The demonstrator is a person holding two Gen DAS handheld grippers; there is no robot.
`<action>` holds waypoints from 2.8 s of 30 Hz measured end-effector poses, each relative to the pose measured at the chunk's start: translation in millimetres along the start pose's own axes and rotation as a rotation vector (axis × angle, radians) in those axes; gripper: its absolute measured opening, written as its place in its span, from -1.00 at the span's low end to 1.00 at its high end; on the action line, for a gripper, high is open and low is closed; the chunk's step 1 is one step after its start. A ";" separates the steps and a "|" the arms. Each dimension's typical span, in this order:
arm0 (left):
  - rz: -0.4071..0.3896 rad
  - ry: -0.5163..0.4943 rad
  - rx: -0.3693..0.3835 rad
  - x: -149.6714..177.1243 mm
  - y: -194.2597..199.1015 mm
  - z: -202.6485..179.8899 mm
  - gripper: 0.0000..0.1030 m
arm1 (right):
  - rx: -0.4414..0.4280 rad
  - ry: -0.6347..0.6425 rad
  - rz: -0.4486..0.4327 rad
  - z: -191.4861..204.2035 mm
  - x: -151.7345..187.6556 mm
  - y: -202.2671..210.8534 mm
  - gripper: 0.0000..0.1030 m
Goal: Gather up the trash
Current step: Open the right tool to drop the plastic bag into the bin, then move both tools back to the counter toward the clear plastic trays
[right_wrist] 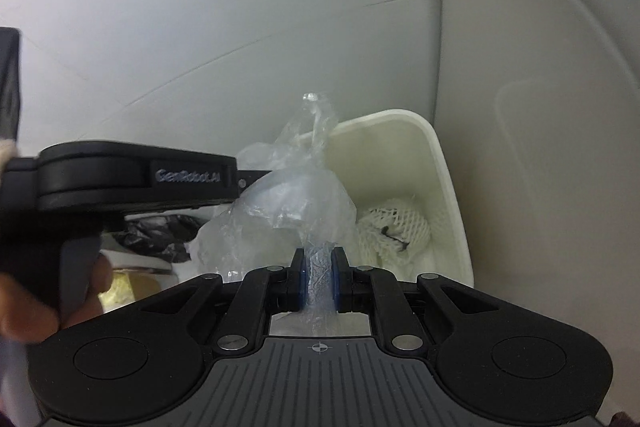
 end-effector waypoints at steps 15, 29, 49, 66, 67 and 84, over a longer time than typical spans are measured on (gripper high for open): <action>-0.022 0.013 -0.027 0.1 3.0 4.1 0.26 | -0.010 -0.039 -0.005 -2.5 12.6 9.7 0.31; -0.034 -0.008 -0.034 -4.0 32.4 -7.3 0.65 | -0.013 -0.002 -0.001 5.6 9.5 48.0 0.56; -0.119 -0.018 -0.019 -0.4 92.0 -29.8 0.97 | -0.033 0.144 -0.100 29.6 5.7 131.9 0.74; -0.164 -0.015 0.015 7.7 149.6 -58.5 0.97 | 0.020 0.202 -0.217 8.4 19.1 211.6 0.76; -0.162 -0.015 0.014 9.5 151.2 -61.3 0.97 | 0.024 0.195 -0.226 5.1 19.9 217.8 0.76; -0.198 -0.100 0.055 15.9 159.4 -142.5 0.97 | 0.159 -0.056 -0.395 -130.0 32.0 289.7 0.86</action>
Point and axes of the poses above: each gripper's, at about its wrist camera, not at the fingertips, and y roughly against the way its jaws point, z to its left, x to its underside, the point moved 10 cm from there along -y, roughly the way its jaws point, and after that the axes turned 7 degrees about y, right-handed, at the moved point
